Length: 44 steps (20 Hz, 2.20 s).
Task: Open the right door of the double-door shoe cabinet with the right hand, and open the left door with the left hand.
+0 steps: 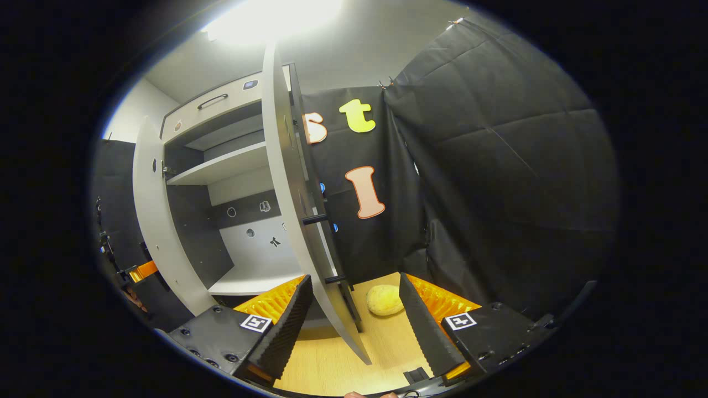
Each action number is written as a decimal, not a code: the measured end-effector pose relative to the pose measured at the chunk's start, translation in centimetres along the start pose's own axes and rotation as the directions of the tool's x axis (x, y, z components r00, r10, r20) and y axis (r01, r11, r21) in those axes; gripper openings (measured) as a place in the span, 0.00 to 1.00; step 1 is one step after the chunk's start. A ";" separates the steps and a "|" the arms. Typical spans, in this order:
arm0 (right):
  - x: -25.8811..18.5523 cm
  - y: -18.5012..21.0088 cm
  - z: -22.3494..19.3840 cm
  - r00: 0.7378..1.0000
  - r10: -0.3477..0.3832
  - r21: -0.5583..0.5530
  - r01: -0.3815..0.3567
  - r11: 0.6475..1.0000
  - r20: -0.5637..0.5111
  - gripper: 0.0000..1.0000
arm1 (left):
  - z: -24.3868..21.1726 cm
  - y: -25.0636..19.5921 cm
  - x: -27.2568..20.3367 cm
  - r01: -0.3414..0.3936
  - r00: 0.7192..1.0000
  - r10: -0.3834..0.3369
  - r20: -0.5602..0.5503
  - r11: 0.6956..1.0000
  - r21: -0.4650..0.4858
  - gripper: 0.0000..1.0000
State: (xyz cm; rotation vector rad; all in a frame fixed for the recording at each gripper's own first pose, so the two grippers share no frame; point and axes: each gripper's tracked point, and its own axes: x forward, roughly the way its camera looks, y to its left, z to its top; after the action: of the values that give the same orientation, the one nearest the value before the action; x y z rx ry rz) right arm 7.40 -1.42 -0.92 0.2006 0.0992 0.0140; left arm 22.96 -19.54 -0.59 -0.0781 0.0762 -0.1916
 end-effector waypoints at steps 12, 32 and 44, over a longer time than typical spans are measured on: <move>-1.3 0.7 0.3 1.000 0.011 0.001 -0.011 1.000 0.000 0.98 | -0.7 6.6 -1.9 -0.146 0.989 0.150 -0.018 0.980 0.135 0.06; -0.3 0.3 1.8 0.990 0.143 -0.121 -0.139 0.983 0.020 0.98 | 1.1 6.7 -5.5 -0.379 0.925 0.374 0.073 0.921 0.088 0.06; -2.4 2.3 -2.8 0.965 0.251 -0.146 -0.259 0.955 -0.072 0.98 | -1.2 5.1 -8.7 -0.444 0.895 0.446 0.000 0.891 0.089 0.97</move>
State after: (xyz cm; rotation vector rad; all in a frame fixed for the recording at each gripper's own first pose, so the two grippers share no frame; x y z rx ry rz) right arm 4.75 1.31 -2.97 0.0568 0.1235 0.2843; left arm 15.28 -12.91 -1.65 0.0297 0.1037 0.2661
